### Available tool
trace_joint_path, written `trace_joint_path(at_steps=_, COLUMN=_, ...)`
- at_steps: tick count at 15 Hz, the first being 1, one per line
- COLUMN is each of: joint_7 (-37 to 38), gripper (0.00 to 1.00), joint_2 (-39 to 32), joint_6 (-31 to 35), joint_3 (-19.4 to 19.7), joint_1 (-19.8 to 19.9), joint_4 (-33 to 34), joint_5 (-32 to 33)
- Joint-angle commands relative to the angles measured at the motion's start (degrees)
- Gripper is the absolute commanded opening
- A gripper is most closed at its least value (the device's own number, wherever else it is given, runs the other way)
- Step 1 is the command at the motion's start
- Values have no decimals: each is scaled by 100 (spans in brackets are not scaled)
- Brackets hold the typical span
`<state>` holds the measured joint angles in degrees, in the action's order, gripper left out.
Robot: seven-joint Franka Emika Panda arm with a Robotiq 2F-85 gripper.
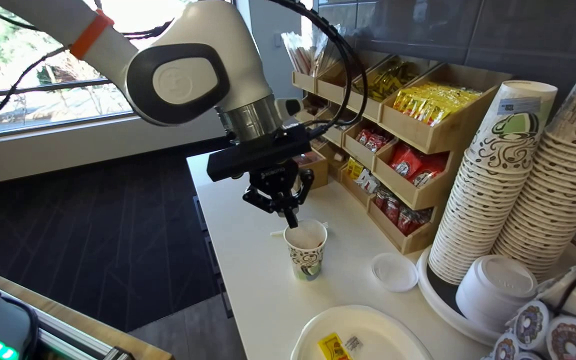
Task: Pick up the red sachet on the white plate and put it in the middle rack of the far right snack rack
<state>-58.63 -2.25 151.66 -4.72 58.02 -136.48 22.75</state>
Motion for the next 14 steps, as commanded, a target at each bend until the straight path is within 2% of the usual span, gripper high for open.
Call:
trace_joint_path(at_steps=1, joint_7=-747, gripper=0, joint_2=74, joint_6=-1363, joint_3=-494, joint_1=371, joint_4=793, joint_5=-1590)
trace_joint_path(at_steps=2, joint_7=-986, gripper=0, joint_2=138, joint_6=-1811, joint_3=-385, joint_1=343, joint_4=1031, joint_5=-2058)
trace_joint_path(at_steps=3, joint_7=-1071, gripper=0, joint_2=173, joint_6=-2271, joint_3=438, joint_1=-384, joint_4=1299, joint_5=-2409)
trace_joint_path(at_steps=4, joint_7=-1051, gripper=26, joint_2=151, joint_6=-2746, joint_3=597, joint_1=-453, joint_4=1631, joint_5=-2623)
trace_joint_path(at_steps=5, joint_7=-1006, gripper=27, joint_2=143, joint_6=-3222, joint_3=857, joint_1=-601, joint_4=1965, joint_5=-2813)
trace_joint_path(at_steps=9, joint_7=-568, gripper=56, joint_2=-102, joint_6=-5080, joint_3=1749, joint_1=-961, joint_4=3606, joint_5=-3406)
trace_joint_path(at_steps=11, joint_7=-304, gripper=72, joint_2=-299, joint_6=-5635, joint_3=2094, joint_1=-1006, joint_4=4341, joint_5=-3773)
trace_joint_path(at_steps=14, joint_7=146, gripper=94, joint_2=-511, joint_6=-5757, joint_3=2449, joint_1=-969, joint_4=4937, joint_5=-4417)
